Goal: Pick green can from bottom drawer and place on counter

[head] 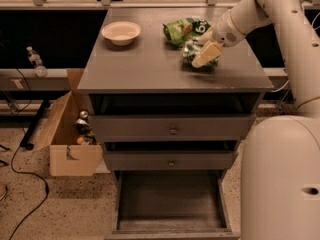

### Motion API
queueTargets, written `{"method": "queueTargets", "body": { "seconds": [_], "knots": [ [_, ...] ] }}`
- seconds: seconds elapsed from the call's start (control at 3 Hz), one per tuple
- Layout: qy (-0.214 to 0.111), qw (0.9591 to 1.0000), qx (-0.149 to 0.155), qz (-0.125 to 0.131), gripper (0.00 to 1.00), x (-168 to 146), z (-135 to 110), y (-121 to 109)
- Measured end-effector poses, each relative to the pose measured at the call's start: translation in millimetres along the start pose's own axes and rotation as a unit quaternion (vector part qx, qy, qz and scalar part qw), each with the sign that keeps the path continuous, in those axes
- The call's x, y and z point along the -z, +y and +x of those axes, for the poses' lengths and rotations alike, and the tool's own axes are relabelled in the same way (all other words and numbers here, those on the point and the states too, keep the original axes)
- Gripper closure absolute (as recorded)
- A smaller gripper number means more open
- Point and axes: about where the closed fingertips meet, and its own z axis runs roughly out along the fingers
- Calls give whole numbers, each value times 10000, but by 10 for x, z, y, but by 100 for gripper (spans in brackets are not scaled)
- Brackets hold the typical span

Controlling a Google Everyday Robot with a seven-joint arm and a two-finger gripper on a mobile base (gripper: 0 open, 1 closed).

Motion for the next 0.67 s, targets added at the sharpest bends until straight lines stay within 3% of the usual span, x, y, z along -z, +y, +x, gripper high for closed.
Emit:
{"method": "queueTargets", "body": {
  "seconds": [0.33, 0.67],
  "knots": [
    [-115, 9997, -133, 142, 0, 65, 77, -71],
    [-191, 9981, -353, 469, 0, 379, 315, -111]
  ]
}}
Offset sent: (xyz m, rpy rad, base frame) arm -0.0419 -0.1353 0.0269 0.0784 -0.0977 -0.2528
